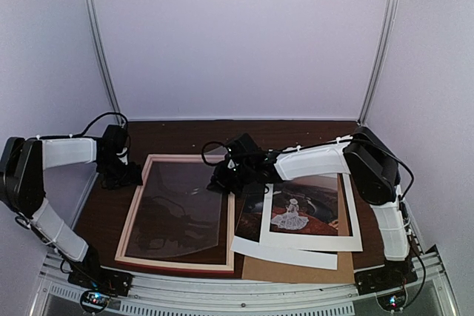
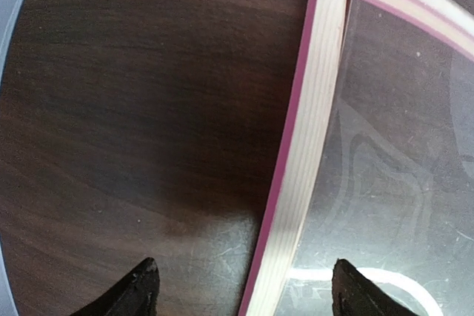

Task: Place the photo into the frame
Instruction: Move the frame body to the center of the board, then place the glass panel at the frame body.

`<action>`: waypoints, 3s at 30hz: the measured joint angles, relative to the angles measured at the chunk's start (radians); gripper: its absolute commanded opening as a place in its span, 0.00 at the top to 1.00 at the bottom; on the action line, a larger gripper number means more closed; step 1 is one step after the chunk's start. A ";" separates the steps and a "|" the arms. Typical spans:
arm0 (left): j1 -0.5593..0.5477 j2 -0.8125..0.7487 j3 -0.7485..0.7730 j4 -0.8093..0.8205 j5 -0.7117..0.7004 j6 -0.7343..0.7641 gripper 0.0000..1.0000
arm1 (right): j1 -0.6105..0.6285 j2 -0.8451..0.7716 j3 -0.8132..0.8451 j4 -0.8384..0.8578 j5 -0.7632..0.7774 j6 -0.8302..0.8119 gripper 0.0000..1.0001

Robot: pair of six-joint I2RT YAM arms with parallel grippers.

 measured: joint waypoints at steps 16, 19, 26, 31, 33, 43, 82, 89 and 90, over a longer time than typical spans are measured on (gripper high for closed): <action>-0.002 0.151 0.019 0.060 0.079 0.012 0.71 | -0.027 0.000 0.014 -0.010 -0.042 -0.036 1.00; -0.003 0.167 0.036 0.068 0.079 0.016 0.75 | -0.035 0.000 0.014 -0.010 -0.048 -0.037 1.00; -0.006 0.179 0.047 0.089 0.076 0.025 0.89 | -0.050 0.000 0.014 -0.010 -0.063 -0.040 1.00; -0.006 0.190 0.054 0.113 0.068 0.003 0.90 | -0.067 0.002 0.033 -0.020 -0.079 -0.051 1.00; -0.006 0.193 0.055 0.122 0.065 -0.005 0.90 | -0.072 0.002 0.051 -0.028 -0.087 -0.058 1.00; -0.006 0.202 0.063 0.135 0.058 -0.027 0.72 | -0.098 0.051 0.193 -0.077 -0.153 -0.100 1.00; 0.106 -0.374 0.040 0.032 -0.217 -0.127 0.02 | 0.019 0.094 0.752 -0.243 -0.193 -0.142 1.00; 0.108 -0.487 -0.005 0.016 -0.304 -0.149 0.02 | 0.026 0.126 0.736 -0.236 -0.196 -0.125 1.00; 0.108 -0.493 -0.008 0.016 -0.309 -0.149 0.02 | 0.025 0.126 0.712 -0.229 -0.192 -0.124 1.00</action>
